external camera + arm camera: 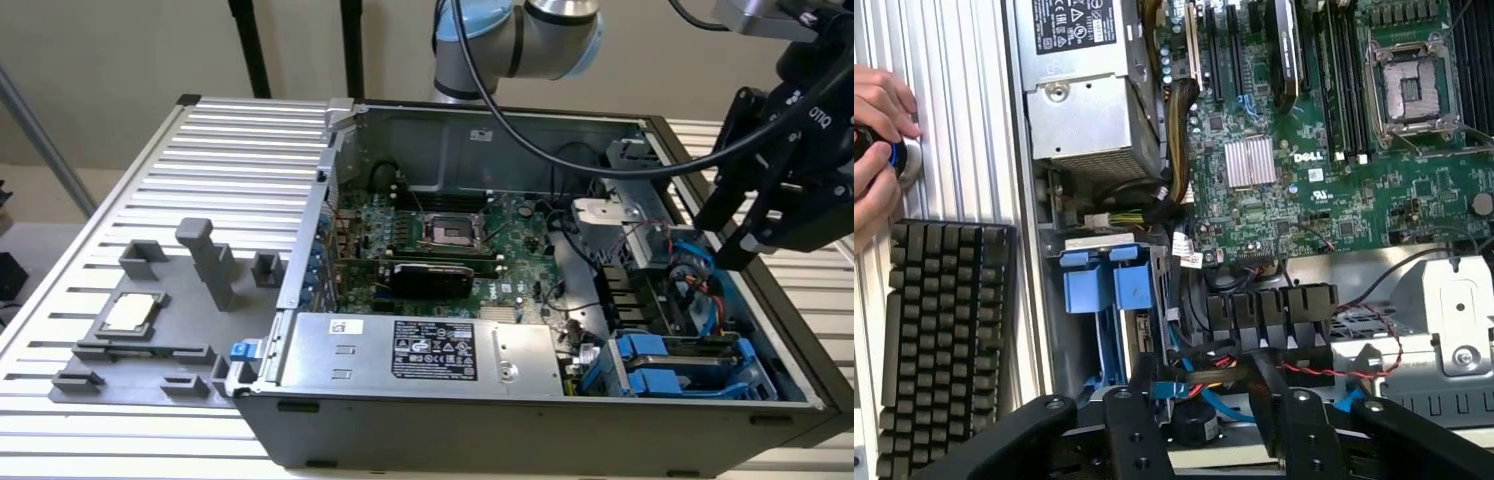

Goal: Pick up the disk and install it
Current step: 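Insert the second disk wire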

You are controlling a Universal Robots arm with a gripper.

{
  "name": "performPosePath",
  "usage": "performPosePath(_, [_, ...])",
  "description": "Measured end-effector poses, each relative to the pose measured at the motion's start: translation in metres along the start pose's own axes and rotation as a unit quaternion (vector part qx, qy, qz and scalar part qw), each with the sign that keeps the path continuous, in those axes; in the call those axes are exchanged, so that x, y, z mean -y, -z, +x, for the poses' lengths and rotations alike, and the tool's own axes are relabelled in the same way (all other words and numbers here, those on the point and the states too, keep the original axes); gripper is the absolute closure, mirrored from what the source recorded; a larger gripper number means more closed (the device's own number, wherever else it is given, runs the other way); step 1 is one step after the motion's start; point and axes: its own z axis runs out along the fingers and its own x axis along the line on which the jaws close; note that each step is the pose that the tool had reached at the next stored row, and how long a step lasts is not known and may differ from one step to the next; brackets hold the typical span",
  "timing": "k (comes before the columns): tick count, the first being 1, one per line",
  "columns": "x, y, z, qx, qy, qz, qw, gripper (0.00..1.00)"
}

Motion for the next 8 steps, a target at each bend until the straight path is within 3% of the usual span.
performPosePath(8, [0.001, -0.0144, -0.002, -0.0003, 0.0, 0.0, 1.0, 0.5])
